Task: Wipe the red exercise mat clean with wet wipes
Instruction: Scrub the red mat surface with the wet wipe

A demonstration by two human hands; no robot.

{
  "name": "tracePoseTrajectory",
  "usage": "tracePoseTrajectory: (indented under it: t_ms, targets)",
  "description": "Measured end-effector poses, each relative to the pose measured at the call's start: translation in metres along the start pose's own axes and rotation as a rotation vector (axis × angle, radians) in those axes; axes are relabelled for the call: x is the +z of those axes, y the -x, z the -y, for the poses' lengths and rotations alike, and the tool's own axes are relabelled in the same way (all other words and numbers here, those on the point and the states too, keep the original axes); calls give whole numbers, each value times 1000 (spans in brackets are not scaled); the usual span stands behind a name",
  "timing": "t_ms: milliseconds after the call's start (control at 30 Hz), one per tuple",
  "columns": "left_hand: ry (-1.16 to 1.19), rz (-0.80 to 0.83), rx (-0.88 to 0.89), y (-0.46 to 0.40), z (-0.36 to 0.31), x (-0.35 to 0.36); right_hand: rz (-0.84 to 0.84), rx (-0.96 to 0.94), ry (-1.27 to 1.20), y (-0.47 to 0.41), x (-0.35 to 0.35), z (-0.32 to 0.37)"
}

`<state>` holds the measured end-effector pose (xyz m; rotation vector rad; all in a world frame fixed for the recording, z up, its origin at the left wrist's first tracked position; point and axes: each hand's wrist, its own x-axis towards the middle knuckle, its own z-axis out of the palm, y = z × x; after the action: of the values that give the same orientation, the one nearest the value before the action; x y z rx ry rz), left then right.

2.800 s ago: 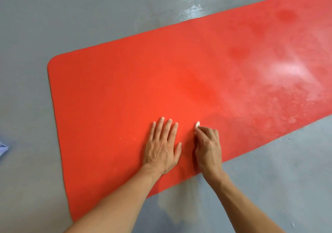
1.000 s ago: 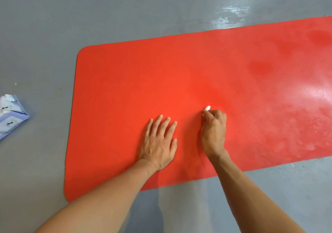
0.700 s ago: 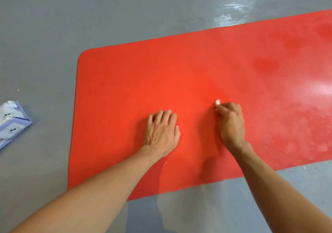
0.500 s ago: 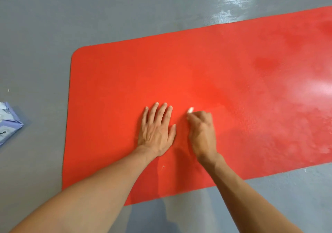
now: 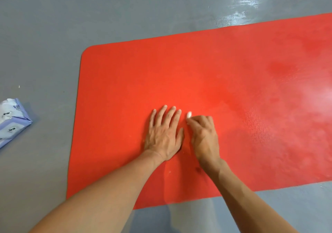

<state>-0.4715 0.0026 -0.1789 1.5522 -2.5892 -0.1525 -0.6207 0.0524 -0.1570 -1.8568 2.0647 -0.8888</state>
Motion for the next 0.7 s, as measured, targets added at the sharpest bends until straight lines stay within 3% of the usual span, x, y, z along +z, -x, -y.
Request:
tracePoseTrajectory:
  t_ms: [67, 133, 267, 333, 400, 467, 567, 700]
  targets:
    - [-1, 1, -3, -1, 0, -1, 96, -139, 16, -3, -8, -11]
    - [-16, 6, -6, 0, -1, 0, 55, -135, 91, -22, -20, -38]
    - [-27, 18, -8, 0, -1, 0, -140, 322, 167, -54, -35, -75]
    - [-25, 18, -10, 0, -2, -1, -155, 396, 134, -47, -25, -51]
    - [-13, 10, -9, 0, -2, -2, -101, 238, 36, -28, -11, -16]
    - [8, -1, -10, 1, -2, -2, 56, 10, -10, -4, -3, 8]
    - [5, -8, -7, 0, -2, -3, 131, -178, 66, -11, -13, -15]
    - [-10, 7, -8, 0, -1, -3, -106, 220, 151, -48, -32, -71]
